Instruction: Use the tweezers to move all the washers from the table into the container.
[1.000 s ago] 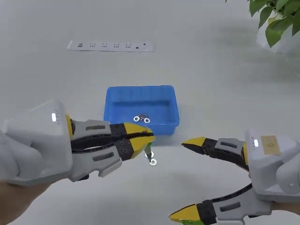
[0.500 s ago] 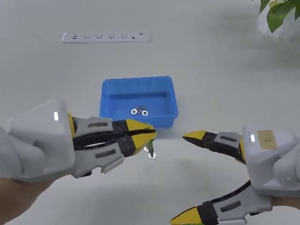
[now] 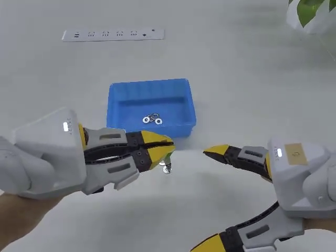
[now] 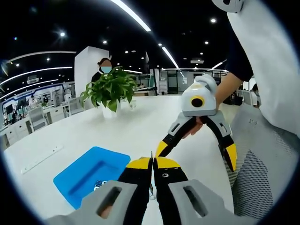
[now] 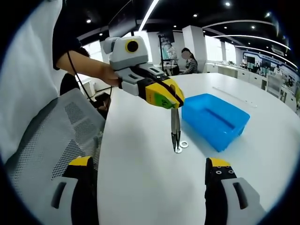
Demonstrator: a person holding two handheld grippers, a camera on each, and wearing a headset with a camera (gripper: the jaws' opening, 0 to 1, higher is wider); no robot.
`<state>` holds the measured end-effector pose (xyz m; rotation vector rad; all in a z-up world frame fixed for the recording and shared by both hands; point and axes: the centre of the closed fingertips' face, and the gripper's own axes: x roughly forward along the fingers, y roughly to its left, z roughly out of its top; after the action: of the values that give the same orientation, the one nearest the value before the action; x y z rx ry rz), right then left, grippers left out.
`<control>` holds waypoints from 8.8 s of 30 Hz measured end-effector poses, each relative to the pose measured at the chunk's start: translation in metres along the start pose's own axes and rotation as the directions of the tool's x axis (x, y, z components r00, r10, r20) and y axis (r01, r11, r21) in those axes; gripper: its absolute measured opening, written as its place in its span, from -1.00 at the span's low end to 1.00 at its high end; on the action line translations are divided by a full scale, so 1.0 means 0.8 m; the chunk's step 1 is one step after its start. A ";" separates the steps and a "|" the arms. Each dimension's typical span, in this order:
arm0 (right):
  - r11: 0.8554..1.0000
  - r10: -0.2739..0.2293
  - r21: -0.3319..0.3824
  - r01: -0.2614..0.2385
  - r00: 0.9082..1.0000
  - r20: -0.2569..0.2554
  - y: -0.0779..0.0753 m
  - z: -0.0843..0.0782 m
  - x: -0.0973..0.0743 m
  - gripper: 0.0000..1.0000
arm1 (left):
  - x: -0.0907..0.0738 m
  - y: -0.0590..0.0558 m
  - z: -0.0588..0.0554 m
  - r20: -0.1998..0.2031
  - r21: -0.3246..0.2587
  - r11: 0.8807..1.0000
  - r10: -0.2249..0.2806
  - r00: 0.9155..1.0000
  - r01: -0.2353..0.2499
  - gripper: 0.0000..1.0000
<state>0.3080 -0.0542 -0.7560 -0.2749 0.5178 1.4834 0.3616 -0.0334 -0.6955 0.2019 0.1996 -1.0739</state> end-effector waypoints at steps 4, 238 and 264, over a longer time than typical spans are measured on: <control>1.000 0.006 0.001 -0.006 1.000 0.001 0.001 0.002 0.002 0.98 | 0.001 0.001 -0.002 -0.006 0.009 1.000 0.003 1.000 -0.003 -0.90; 0.979 0.009 -0.205 0.009 0.996 0.084 -0.158 0.099 0.101 -0.81 | -0.005 0.129 0.020 -0.001 -0.111 0.993 0.040 0.999 -0.040 -0.91; 0.942 -0.232 -0.228 0.248 0.968 0.096 -0.161 0.118 0.031 0.02 | -0.024 0.118 0.070 -0.001 0.076 0.991 0.113 0.994 -0.113 -0.92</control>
<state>0.4505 0.0021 -0.7048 -0.4592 0.2396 1.3106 0.4395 0.0118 -0.6304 0.2817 0.1506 -0.9690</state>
